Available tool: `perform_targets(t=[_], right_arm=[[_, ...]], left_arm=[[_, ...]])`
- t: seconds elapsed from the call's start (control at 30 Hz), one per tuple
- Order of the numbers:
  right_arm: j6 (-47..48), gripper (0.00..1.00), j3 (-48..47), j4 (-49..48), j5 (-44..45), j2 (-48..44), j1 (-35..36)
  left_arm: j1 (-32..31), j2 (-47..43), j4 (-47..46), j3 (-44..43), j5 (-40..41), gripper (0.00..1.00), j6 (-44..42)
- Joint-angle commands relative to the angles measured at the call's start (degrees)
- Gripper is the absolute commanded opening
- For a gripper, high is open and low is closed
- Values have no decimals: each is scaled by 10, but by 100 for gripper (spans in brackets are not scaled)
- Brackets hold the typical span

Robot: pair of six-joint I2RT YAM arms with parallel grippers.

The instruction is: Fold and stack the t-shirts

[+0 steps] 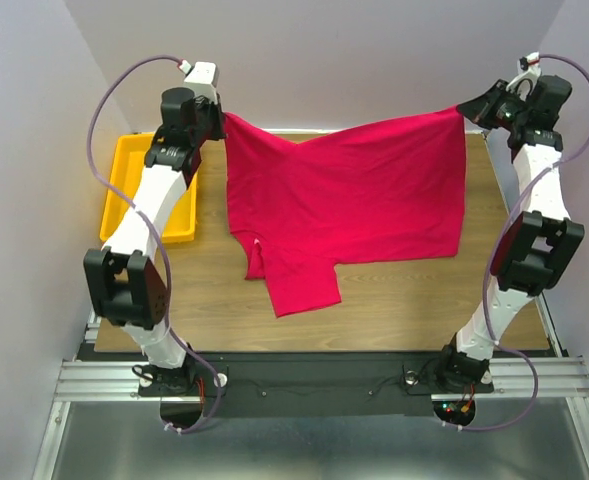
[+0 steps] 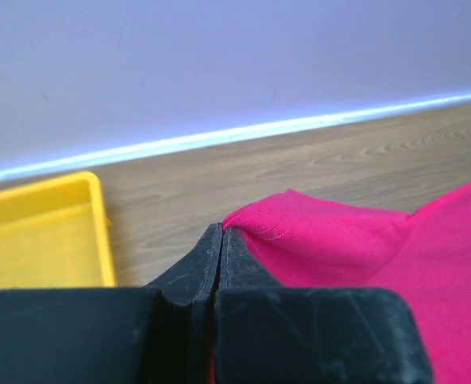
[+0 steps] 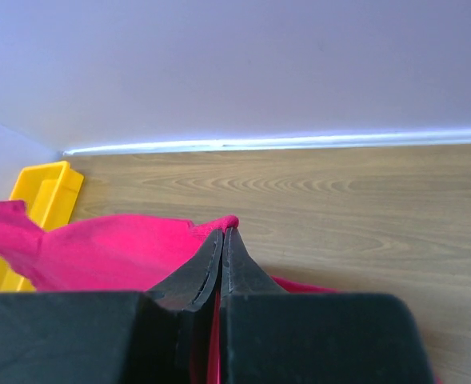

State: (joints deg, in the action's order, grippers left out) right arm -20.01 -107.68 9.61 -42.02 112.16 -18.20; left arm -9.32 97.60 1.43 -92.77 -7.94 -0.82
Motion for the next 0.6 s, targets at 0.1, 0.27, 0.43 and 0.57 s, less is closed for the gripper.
perform_targets(t=[0.1, 0.27, 0.43, 0.57], right_arm=[[53, 1, -29, -28, -2, -107, -14], [54, 1, -81, -24, -10, -142, -37], [57, 1, -132, -27, 13, -190, -55], [81, 1, -141, -35, 63, -248, -55]], left_arm=[[-2, -160, -162, 76, 35, 0, -69], [-2, -238, -226, 97, 46, 0, -84], [-2, -272, -275, 48, 41, 0, -69], [-2, -294, -293, -7, 45, 0, -50]])
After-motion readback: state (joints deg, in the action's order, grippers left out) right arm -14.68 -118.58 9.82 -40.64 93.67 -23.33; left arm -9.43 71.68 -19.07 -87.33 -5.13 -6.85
